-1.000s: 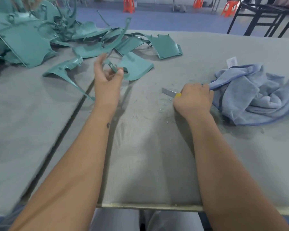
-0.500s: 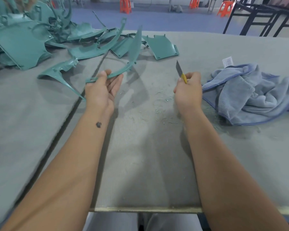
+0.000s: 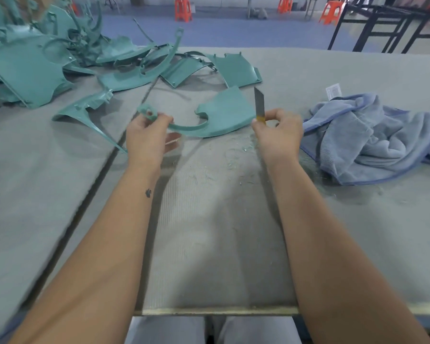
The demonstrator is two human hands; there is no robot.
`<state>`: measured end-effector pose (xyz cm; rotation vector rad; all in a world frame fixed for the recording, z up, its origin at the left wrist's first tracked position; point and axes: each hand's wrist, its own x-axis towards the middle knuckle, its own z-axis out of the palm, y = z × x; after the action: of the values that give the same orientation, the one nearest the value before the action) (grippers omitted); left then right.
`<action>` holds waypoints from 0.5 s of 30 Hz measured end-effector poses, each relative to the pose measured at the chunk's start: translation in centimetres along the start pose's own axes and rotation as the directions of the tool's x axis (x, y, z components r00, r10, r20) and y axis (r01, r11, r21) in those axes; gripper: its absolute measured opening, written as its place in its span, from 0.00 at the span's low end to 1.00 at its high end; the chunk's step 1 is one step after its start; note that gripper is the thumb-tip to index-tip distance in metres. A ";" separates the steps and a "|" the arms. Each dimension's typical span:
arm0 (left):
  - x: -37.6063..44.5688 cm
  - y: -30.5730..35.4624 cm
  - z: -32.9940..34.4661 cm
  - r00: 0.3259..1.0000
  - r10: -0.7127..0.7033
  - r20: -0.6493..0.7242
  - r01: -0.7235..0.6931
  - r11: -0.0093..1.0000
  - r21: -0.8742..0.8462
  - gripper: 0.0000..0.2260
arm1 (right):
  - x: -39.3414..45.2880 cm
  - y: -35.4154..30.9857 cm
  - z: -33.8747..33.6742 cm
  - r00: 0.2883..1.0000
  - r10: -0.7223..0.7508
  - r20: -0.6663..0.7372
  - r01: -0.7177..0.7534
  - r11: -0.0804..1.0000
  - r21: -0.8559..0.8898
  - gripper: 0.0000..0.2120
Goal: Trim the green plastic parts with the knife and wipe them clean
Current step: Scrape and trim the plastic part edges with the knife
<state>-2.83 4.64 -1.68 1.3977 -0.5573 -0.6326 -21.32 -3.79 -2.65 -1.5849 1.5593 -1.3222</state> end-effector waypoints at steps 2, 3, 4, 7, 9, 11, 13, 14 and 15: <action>0.2 -0.5 -0.3 0.980 0.143 -0.138 -0.101 0.956 0.276 0.13 | -0.2 -0.1 -0.4 0.985 -0.131 -0.108 0.118 0.986 -0.121 0.06; 0.2 -0.6 -0.5 0.937 0.288 -0.197 -0.203 0.909 0.363 0.22 | -0.2 -0.1 -0.5 0.980 -0.158 -0.118 0.144 0.982 -0.123 0.06; 0.0 -0.5 -0.9 0.874 0.437 -0.212 -0.327 0.853 0.407 0.29 | -0.2 -0.1 -0.5 0.983 -0.152 -0.105 0.144 0.987 -0.077 0.06; 0.0 -0.4 -1.6 0.713 0.701 0.012 -0.518 0.515 0.683 0.32 | -0.6 -0.4 -0.3 0.999 -0.034 0.001 0.033 0.981 0.193 0.06; 0.1 -1.0 -1.6 0.754 0.619 0.221 -0.432 0.214 0.876 0.23 | -0.7 -0.5 -0.1 0.999 -0.010 0.049 -0.002 0.969 0.246 0.05; 0.1 -1.3 -1.3 0.844 0.471 0.257 -0.320 0.057 0.946 0.14 | -0.8 -0.5 -0.1 0.996 -0.024 0.084 0.001 0.967 0.256 0.04; 0.2 -1.6 -1.4 0.899 0.356 0.254 -0.259 -0.035 0.965 0.12 | -0.8 -0.4 -0.2 0.992 -0.025 0.120 -0.010 0.960 0.280 0.07; 0.4 -1.6 -1.6 0.903 0.340 0.264 -0.270 -0.031 0.962 0.12 | -0.8 -0.3 -0.2 0.991 -0.033 0.132 -0.006 0.961 0.278 0.09; 0.6 -1.5 -1.7 0.899 0.339 0.279 -0.300 0.010 0.954 0.12 | -0.8 -0.3 -0.2 0.989 -0.044 0.143 0.004 0.963 0.269 0.09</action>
<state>-1.32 5.33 -3.32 2.4536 -1.4323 0.3713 -21.24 -2.92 -2.49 -1.4982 1.2188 -1.3334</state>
